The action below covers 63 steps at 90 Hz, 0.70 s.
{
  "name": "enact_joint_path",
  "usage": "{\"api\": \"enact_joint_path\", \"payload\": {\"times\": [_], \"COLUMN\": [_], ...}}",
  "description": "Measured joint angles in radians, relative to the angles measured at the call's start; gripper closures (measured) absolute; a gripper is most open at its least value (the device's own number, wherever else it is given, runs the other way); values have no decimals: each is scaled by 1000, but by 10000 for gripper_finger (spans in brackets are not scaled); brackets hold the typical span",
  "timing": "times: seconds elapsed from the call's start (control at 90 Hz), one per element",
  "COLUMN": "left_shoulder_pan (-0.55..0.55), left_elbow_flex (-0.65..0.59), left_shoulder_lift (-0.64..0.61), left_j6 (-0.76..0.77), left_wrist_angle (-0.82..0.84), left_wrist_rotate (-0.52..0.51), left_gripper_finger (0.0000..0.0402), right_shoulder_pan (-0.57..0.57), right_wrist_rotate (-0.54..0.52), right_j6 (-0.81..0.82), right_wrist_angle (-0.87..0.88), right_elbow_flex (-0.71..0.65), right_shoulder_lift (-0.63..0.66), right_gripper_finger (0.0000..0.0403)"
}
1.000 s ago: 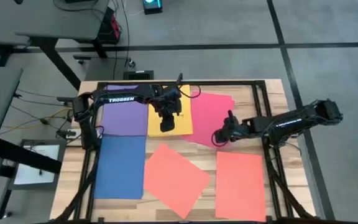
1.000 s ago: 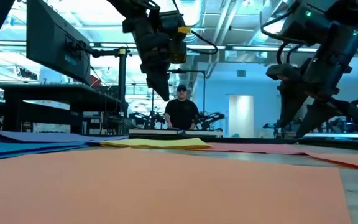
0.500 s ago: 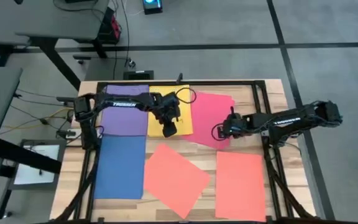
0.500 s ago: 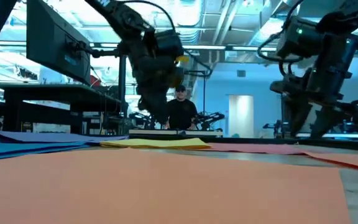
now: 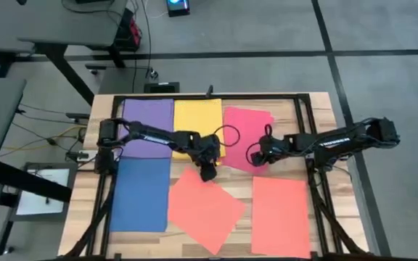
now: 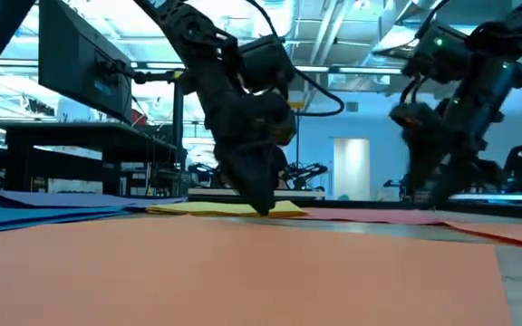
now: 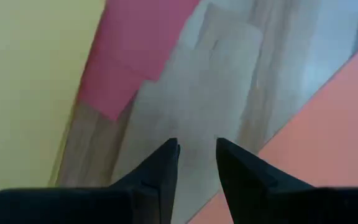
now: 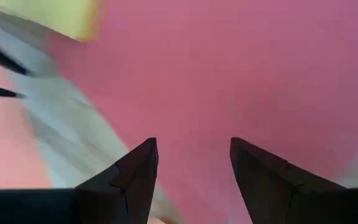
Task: Organize paper
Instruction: Stack the red paper on top of the red paper
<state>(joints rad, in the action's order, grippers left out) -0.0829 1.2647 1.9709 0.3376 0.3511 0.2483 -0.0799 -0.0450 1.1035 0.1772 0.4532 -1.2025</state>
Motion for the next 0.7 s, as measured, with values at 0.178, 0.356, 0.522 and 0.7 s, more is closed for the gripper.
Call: {"api": "enact_joint_path", "payload": {"times": [0.178,0.356,0.522,0.7], "left_shoulder_pan": [-2,-43,-65,-66], "left_elbow_flex": [0,0,0,0], "left_shoulder_lift": [-64,-136,-154,-154], "left_j6": [21,-19,-30,-59], "left_wrist_angle": [97,170,172,165], "left_wrist_rotate": [-2,-4,-3,-2], "left_gripper_finger": [308,308,308,308], "right_shoulder_pan": [-10,-14,-31,-77], "right_wrist_rotate": [23,21,23,17], "right_j6": [-47,-95,-135,-191], "right_wrist_angle": [-100,-61,162,372], "right_elbow_flex": [0,6,7,2], "right_shoulder_lift": [-107,-170,-110,-3], "right_gripper_finger": [211,213,221,232]}}
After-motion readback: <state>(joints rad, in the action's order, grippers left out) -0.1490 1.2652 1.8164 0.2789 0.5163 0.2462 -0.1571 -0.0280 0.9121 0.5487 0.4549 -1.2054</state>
